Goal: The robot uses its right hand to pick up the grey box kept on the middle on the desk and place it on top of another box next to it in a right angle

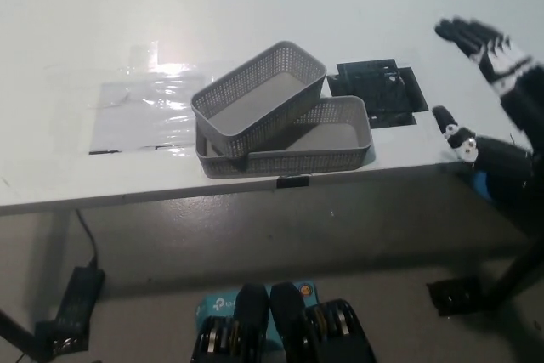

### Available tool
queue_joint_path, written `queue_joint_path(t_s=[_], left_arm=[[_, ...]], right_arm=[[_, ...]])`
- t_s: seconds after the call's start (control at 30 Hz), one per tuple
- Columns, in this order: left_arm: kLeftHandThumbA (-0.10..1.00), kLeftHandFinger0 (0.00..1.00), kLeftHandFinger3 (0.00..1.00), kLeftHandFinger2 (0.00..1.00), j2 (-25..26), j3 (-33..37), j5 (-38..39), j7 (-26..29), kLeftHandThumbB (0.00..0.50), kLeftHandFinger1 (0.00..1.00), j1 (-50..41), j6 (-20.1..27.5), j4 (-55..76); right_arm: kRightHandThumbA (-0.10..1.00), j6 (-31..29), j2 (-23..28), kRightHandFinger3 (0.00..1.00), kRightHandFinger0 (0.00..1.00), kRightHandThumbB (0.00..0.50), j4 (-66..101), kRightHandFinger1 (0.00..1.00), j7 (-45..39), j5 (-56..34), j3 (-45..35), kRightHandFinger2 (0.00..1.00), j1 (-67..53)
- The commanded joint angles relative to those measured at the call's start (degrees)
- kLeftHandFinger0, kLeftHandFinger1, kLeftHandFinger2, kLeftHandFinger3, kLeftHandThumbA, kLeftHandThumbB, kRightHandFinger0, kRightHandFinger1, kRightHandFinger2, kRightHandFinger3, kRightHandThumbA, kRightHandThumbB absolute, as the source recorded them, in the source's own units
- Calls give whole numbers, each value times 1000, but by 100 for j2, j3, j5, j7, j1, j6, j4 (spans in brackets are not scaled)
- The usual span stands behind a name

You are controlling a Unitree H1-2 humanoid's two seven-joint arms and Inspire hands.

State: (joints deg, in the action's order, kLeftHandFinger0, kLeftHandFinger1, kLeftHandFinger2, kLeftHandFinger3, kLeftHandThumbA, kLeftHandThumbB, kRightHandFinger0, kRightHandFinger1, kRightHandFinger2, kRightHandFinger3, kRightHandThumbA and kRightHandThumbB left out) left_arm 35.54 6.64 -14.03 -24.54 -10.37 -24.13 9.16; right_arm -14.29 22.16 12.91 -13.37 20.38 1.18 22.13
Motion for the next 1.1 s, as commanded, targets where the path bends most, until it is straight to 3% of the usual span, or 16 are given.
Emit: queue_joint_path(t_s=[0.0, 0.03, 0.13, 0.17, 0.23, 0.33, 0.37, 0.43, 0.53, 0.6, 0.67, 0.77, 0.83, 0.93, 1.0, 1.07], left_arm=[[1000, 49, 57, 211, 68, 9, -95, 115, 322, 205, -77, 177, 11], [1000, 76, 76, 228, 75, 6, -99, 110, 323, 220, -82, 153, 23], [1000, 103, 106, 252, 75, 27, -158, 100, 307, 245, -73, -38, 70], [990, 105, 119, 253, 83, 28, -163, 93, 279, 247, -67, -46, 70], [964, 49, 74, 191, 40, -62, 7, 71, 290, 197, -88, 35, 67], [982, 45, 68, 192, 37, -50, -40, 94, 303, 199, -76, 83, 4], [966, 29, 52, 184, 16, -78, 12, 68, 300, 193, -82, 12, 53], [964, 34, 60, 183, 93, -123, 3, 60, 270, 190, -49, 63, 65], [995, 40, 39, 165, 106, -83, -46, 59, 293, 173, -2, 126, 25], [988, 19, 5, 154, 68, -87, -2, 60, 288, 162, 41, 170, -32], [983, 7, 10, 165, 36, -92, 5, 64, 307, 165, 69, 95, -21], [954, 23, 40, 167, -6, -97, 15, 97, 281, 174, 55, 115, -10], [981, 21, 48, 183, -3, -37, -55, 103, 303, 180, 91, 148, -66], [979, 9, 44, 173, -17, -37, -58, 113, 293, 176, 95, 161, -65], [995, 27, 73, 174, -11, -18, -93, 107, 290, 178, 116, 109, -68], [990, 13, 77, 167, -15, -24, -85, 107, 257, 169, 133, 131, -70]], right_arm=[[408, 228, -599, 1000, 1000, 227, -55, 1000, 746, -209, -379, 1000, -501], [458, 183, -774, 1000, 1000, 222, -182, 1000, 864, -107, -427, 1000, -665], [461, 66, -1122, 1000, 1000, 223, -367, 1000, 1000, -189, -526, 1000, -924], [426, -72, -1246, 1000, 1000, 209, -480, 1000, 1100, -182, -558, 1000, -1025], [425, -127, -1535, 1000, 969, 183, -649, 1000, 1300, -129, -587, 1000, -1296], [427, -118, -1748, 1000, 947, 194, -748, 1000, 1482, -42, -648, 1000, -1446], [333, -162, -1955, 1000, 935, 172, -914, 1000, 1615, -206, -715, 1000, -1593], [294, -278, -2296, 1000, 882, 176, -1415, 990, 1847, -571, -861, 1000, -1572], [179, -370, -2702, 1000, 794, 119, -1996, 931, 2208, -828, -1178, 1000, -1633], [148, -419, -2836, 1000, 771, 119, -2197, 912, 2196, -1152, -1339, 1000, -1563], [196, -604, -2879, 1000, 728, 100, -2568, 882, 2369, -1010, -1400, 1000, -1524], [167, -821, -2859, 1000, 544, 88, -3041, 683, 2718, -672, -1413, 883, -1521], [101, -688, -2846, 910, 387, 97, -3123, 540, 2695, -843, -1456, 702, -1552], [171, -703, -2801, 819, 271, 90, -3203, 433, 2692, -956, -1465, 598, -1559], [202, -513, -2835, 768, 204, 116, -3155, 348, 2745, -1020, -1499, 530, -1549], [225, -519, -2835, 763, 197, 129, -3128, 327, 2665, -1130, -1447, 481, -1543]])
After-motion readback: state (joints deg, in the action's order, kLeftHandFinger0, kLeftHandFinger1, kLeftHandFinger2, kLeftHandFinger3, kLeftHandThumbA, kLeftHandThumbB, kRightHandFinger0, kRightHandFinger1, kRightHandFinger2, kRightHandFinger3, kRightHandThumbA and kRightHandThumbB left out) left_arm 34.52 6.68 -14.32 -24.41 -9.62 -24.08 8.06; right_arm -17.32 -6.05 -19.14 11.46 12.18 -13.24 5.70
